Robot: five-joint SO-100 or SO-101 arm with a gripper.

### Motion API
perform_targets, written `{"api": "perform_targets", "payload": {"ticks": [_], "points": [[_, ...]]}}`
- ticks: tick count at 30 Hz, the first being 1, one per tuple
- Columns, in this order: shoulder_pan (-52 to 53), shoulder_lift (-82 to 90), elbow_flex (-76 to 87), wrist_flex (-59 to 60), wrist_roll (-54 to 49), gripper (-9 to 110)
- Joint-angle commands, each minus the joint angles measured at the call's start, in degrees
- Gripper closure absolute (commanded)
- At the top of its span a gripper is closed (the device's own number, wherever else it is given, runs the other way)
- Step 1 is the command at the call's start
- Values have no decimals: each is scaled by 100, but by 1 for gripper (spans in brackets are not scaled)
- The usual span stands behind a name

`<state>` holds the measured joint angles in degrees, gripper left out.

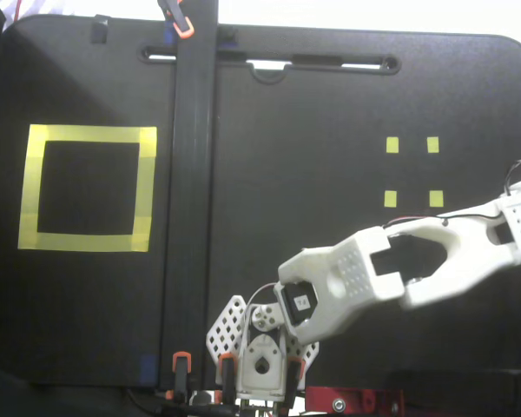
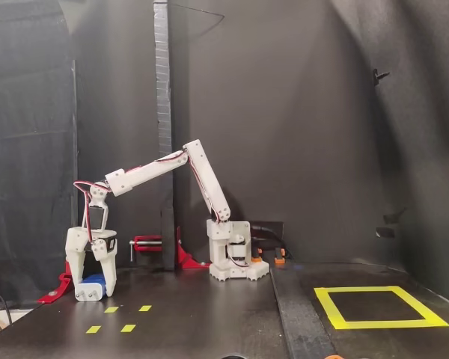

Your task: Grasp the block and place it in the designated area.

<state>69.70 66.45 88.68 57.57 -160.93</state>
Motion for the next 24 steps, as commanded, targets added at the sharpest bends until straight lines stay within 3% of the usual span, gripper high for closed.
{"api": "perform_targets", "payload": {"ticks": [1,24], "points": [[-53,35,-316,343,97,79],[-642,606,-2812,3190,1011,79]]}}
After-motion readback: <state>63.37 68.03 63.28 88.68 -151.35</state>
